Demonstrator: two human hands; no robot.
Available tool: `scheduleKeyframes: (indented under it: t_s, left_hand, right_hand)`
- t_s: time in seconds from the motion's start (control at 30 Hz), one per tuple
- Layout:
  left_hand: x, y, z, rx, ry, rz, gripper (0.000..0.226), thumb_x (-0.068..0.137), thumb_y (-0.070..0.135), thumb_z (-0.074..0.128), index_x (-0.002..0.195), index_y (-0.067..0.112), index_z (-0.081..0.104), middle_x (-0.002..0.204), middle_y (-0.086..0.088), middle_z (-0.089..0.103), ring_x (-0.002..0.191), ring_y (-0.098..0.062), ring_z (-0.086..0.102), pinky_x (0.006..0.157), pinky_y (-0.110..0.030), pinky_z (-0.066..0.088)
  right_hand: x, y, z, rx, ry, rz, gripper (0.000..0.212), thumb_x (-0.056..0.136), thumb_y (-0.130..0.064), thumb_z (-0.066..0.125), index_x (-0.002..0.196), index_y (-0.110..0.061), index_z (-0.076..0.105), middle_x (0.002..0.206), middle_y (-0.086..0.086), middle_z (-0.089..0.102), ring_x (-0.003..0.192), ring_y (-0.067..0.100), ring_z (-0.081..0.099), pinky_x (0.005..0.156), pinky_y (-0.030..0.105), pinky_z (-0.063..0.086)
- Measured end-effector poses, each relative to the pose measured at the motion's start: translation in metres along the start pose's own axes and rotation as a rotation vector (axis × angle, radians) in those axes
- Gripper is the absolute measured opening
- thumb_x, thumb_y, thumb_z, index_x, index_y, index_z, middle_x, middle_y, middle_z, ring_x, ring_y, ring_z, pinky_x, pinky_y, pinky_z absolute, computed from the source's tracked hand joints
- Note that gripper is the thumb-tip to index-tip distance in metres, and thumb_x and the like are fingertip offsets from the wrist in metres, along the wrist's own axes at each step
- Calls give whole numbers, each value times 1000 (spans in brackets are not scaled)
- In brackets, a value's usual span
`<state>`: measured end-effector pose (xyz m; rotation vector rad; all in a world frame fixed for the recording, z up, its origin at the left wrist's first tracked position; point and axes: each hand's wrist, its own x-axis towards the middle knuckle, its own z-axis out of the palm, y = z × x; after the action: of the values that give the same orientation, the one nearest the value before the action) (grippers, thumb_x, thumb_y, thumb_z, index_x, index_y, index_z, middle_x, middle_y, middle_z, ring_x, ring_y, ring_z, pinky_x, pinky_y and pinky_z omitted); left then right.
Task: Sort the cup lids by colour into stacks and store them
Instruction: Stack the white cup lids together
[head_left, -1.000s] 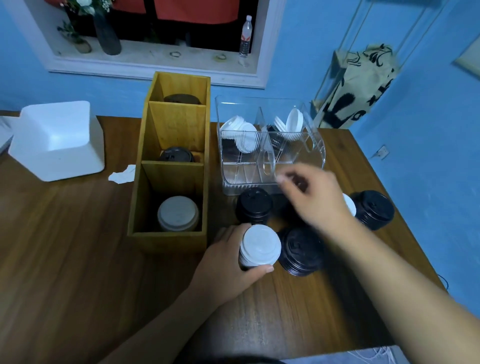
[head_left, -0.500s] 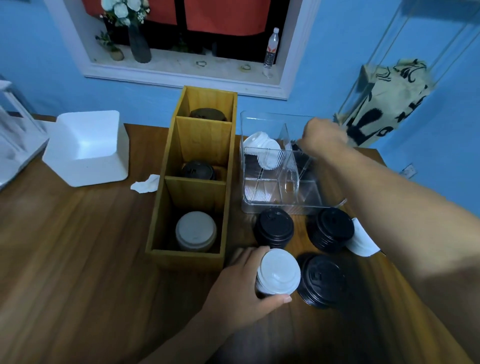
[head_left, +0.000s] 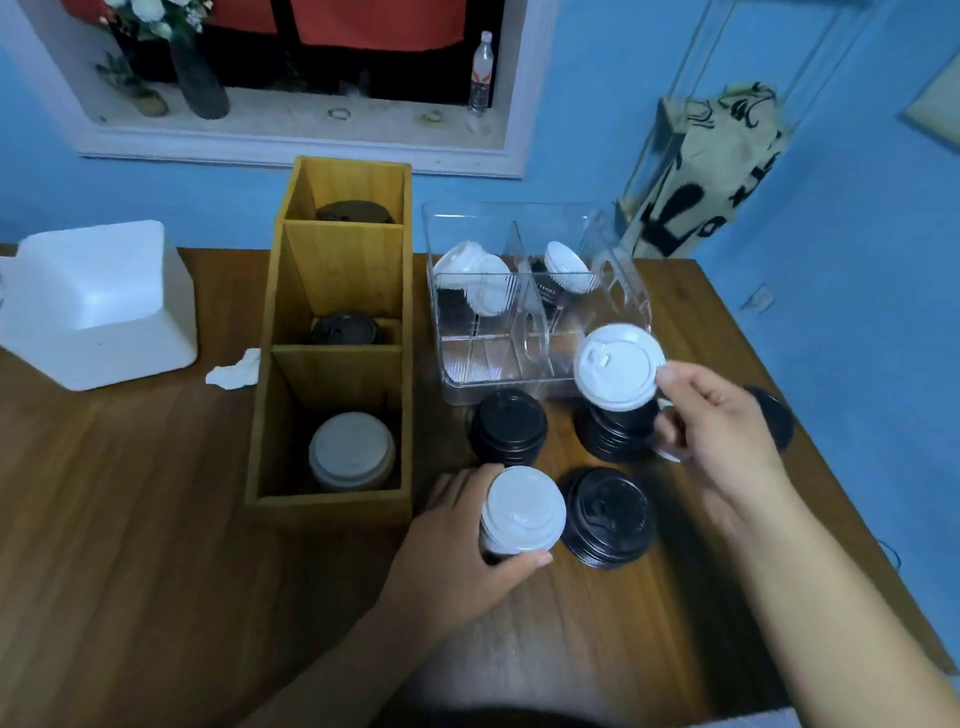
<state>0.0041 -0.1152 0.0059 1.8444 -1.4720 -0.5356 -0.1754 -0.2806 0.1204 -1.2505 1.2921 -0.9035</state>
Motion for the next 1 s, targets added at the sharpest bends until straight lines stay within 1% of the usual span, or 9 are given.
scheduleKeyframes:
  t_s: [0.23, 0.4, 0.5, 0.53, 0.6, 0.7, 0.77, 0.87, 1.0]
  left_hand:
    - [1, -4, 4, 19, -12, 10, 89, 68, 73, 73, 142, 37, 40, 132, 23, 48, 123, 2, 42, 96, -3, 25]
    - [0, -3, 5, 22, -16, 2, 92, 68, 77, 68, 143, 32, 44, 138, 14, 53, 126, -5, 46, 100, -15, 31]
    - [0, -3, 7, 40, -8, 9, 94, 68, 80, 64, 144, 30, 44, 138, 12, 54, 126, -8, 48, 103, -20, 36]
    - [0, -3, 7, 46, -4, 9, 93, 68, 80, 64, 144, 30, 44, 138, 11, 54, 126, -9, 48, 103, -21, 37]
    - [0, -3, 8, 49, 3, 12, 92, 68, 80, 64, 143, 31, 43, 137, 10, 55, 126, -9, 49, 102, -21, 37]
    - [0, -2, 8, 55, -3, 21, 91, 69, 81, 63, 143, 32, 42, 138, 11, 54, 125, -9, 49, 102, -20, 35]
    - [0, -3, 8, 52, -5, 16, 92, 69, 81, 63, 144, 32, 41, 139, 11, 53, 126, -9, 48, 101, -20, 35]
    - [0, -2, 8, 51, -7, 15, 92, 69, 80, 64, 144, 32, 42, 139, 12, 53, 126, -9, 47, 100, -19, 35]
    - [-1, -1, 6, 32, -8, 6, 90, 69, 74, 72, 144, 34, 40, 138, 16, 51, 123, -1, 43, 97, -15, 34]
  right_hand:
    - [-58, 74, -73, 221, 142, 217, 23, 104, -23, 54, 114, -13, 73, 83, -2, 65, 54, 9, 36, 54, 25, 26]
    - [-62, 109, -110, -67, 211, 311, 21, 103, -19, 56, 107, -13, 76, 74, 2, 58, 50, 13, 36, 52, 24, 33]
    - [-60, 119, -122, -446, 183, 132, 22, 103, -23, 55, 107, -20, 76, 79, 1, 67, 60, 19, 52, 60, 27, 44]
    - [-59, 121, -124, -642, 188, 47, 21, 102, -26, 55, 111, -23, 75, 94, 0, 71, 75, 21, 62, 72, 30, 48]
    - [-60, 119, -126, -847, 168, -100, 28, 99, -31, 57, 125, -25, 68, 118, -2, 65, 107, 23, 62, 91, 34, 47]
    - [-62, 111, -122, -853, -87, -206, 57, 88, -49, 68, 142, -34, 53, 139, -16, 48, 127, 11, 42, 106, 33, 37]
    - [-61, 111, -115, -974, -194, -237, 73, 82, -60, 72, 146, -37, 46, 142, -22, 43, 129, 7, 34, 106, 30, 32]
    - [-57, 112, -105, -1027, -153, -268, 74, 78, -56, 78, 143, -33, 51, 140, -13, 55, 128, 16, 42, 102, 27, 34]
    - [-60, 82, -90, -775, 2, -392, 70, 72, -48, 85, 135, -34, 60, 131, -18, 60, 124, 9, 50, 104, 28, 39]
